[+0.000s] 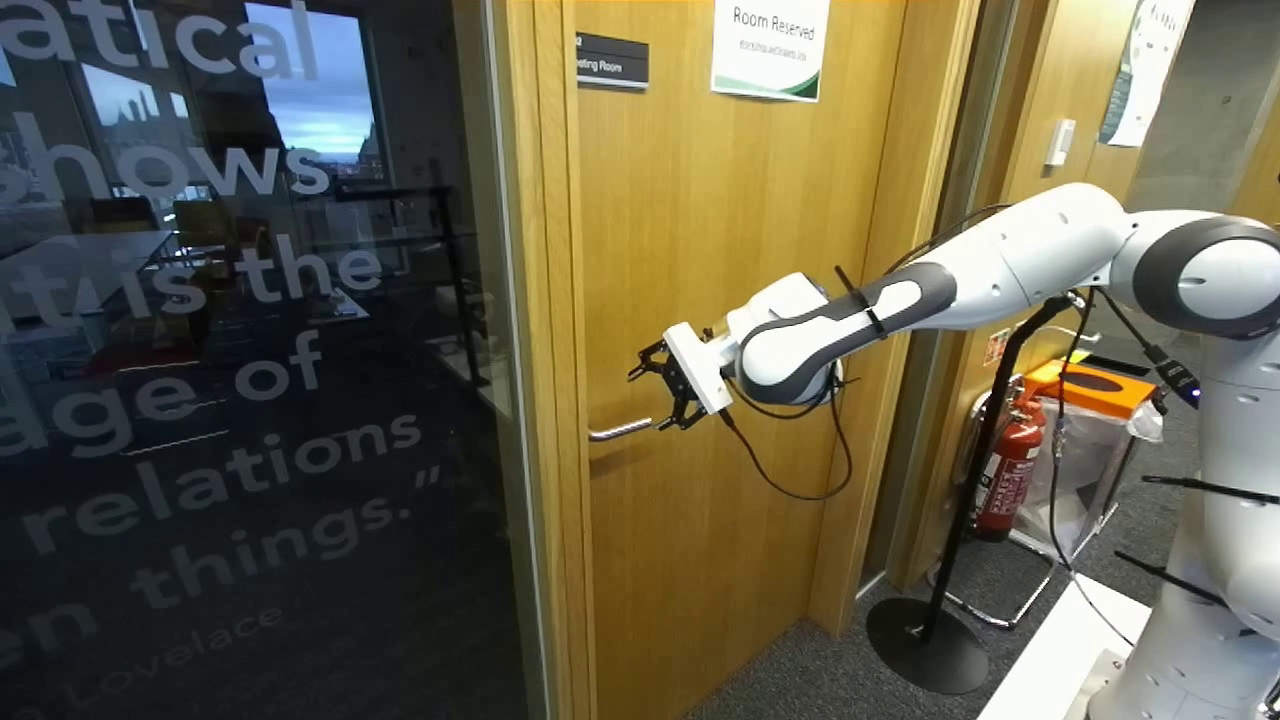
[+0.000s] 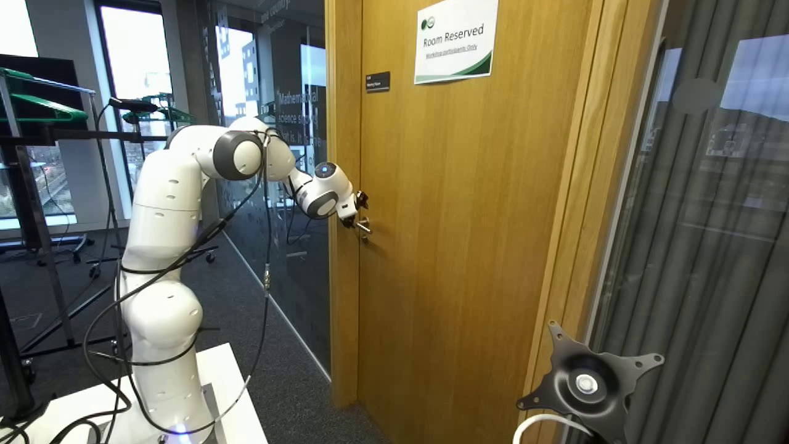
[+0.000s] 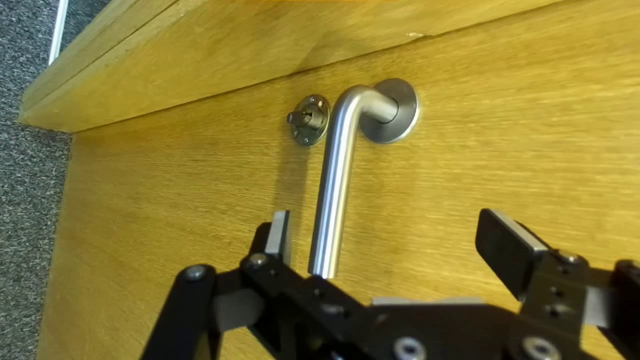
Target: Open the door
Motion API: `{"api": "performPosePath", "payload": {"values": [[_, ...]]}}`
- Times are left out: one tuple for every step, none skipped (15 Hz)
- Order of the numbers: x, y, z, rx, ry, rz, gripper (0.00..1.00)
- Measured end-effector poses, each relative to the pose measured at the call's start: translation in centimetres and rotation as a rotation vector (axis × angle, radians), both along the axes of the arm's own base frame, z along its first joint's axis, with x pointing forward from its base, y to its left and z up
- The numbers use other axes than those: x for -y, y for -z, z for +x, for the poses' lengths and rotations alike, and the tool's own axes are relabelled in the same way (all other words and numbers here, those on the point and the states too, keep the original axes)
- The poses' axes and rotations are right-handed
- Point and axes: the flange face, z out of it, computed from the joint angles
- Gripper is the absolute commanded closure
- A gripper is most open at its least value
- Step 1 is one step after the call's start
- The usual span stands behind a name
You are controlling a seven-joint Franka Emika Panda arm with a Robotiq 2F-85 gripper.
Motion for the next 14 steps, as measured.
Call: {"api": "performPosePath", "payload": {"values": [[0.0, 0.2, 0.1, -0.002, 0.016, 0.007, 0.00], [0.0, 0.4, 0.2, -0.002, 0.035, 0.017, 0.00], [0.0, 0.5, 0.2, 0.000, 0.057, 0.029, 0.00], [0.0, 0.6, 0.3, 0.001, 0.081, 0.041, 0.00], [0.0, 0.7, 0.4, 0.004, 0.104, 0.052, 0.00], [0.0, 0.8, 0.4, 0.005, 0.124, 0.061, 0.00], [0.0, 0.9, 0.4, 0.005, 0.139, 0.068, 0.00], [-0.1, 0.9, 0.4, 0.004, 0.150, 0.072, 0.00], [-0.3, 0.8, 0.3, 0.002, 0.159, 0.075, 0.00], [-0.4, 0.8, 0.2, 0.003, 0.163, 0.075, 0.00], [-0.6, 0.7, 0.1, 0.005, 0.165, 0.074, 0.00], [-0.9, 0.7, 0.0, 0.008, 0.165, 0.071, 0.00], [-1.1, 0.6, -0.1, 0.012, 0.164, 0.068, 0.00], [-1.2, 0.5, -0.2, 0.016, 0.164, 0.064, 0.00]]}}
